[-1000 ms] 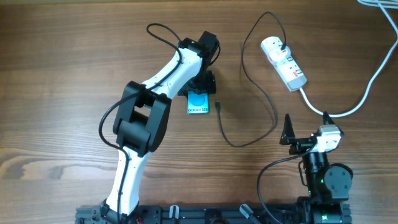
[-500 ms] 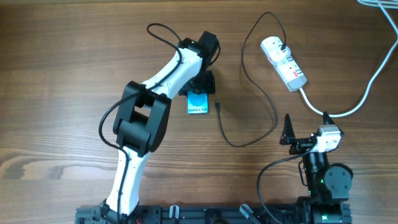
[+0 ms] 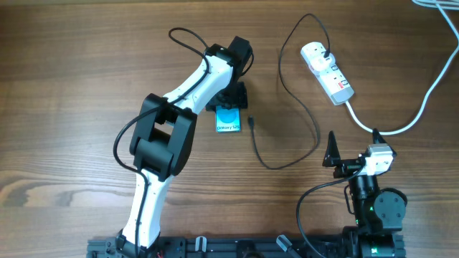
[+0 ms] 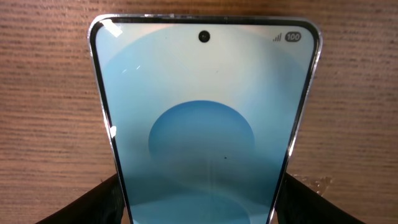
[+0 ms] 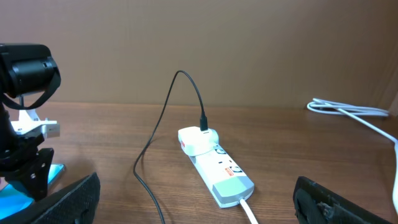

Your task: Plug charger to phone and switch on socket

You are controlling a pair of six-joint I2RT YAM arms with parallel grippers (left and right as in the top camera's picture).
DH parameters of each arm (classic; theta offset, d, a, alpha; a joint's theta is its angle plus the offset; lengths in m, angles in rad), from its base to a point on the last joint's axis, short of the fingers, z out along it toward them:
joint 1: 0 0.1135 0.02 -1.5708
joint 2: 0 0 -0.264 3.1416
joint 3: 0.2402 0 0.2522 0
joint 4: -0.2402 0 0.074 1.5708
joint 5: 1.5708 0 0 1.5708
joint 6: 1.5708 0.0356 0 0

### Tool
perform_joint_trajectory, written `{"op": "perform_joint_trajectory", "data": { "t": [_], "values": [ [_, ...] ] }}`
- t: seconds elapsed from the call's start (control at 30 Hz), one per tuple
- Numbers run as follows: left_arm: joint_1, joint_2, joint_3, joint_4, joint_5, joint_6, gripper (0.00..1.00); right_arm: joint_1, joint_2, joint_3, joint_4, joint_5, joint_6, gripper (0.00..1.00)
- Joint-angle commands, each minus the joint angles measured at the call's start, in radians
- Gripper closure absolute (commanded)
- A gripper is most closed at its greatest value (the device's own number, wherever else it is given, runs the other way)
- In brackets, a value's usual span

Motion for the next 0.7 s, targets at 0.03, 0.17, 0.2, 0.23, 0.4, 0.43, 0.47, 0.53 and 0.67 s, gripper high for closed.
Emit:
{"op": "perform_joint_trajectory", "data": {
  "t": [0.03, 0.17, 0.2, 0.23, 0.4, 0.43, 0.47, 0.53, 0.67],
  "values": [
    [0.015, -0.061, -0.029, -0.011, 0.006, -0.018, 0.28, -0.005, -0.005, -0.002, 0.002, 0.013, 0.012, 0.00],
    [0.024, -0.082, -0.029, -0.014, 0.006, -0.018, 0.27, -0.005, -0.005, -0.002, 0.002, 0.013, 0.013, 0.00],
    [0.026, -0.084, -0.029, -0.019, 0.006, -0.018, 0.28, -0.005, -0.005, -0.002, 0.002, 0.013, 0.013, 0.00],
    [0.027, -0.084, -0.029, -0.019, 0.006, -0.018, 0.28, -0.005, -0.005, -0.002, 0.002, 0.013, 0.012, 0.00],
    [0.035, -0.099, -0.028, -0.046, 0.006, -0.018, 0.28, -0.005, -0.005, -0.002, 0.002, 0.013, 0.013, 0.00],
    [0.037, -0.102, -0.028, -0.049, 0.005, -0.018, 0.27, -0.005, -0.005, -0.002, 0.002, 0.013, 0.012, 0.00],
    [0.037, -0.104, -0.028, -0.049, 0.005, -0.017, 0.22, -0.005, -0.005, -0.002, 0.002, 0.013, 0.013, 0.00],
    [0.037, -0.104, -0.029, -0.047, 0.006, -0.018, 0.08, -0.005, -0.005, -0.002, 0.002, 0.013, 0.013, 0.00],
    [0.020, -0.102, -0.030, -0.027, 0.006, -0.018, 0.01, -0.005, -0.005, -0.002, 0.002, 0.013, 0.012, 0.00]
  ]
}}
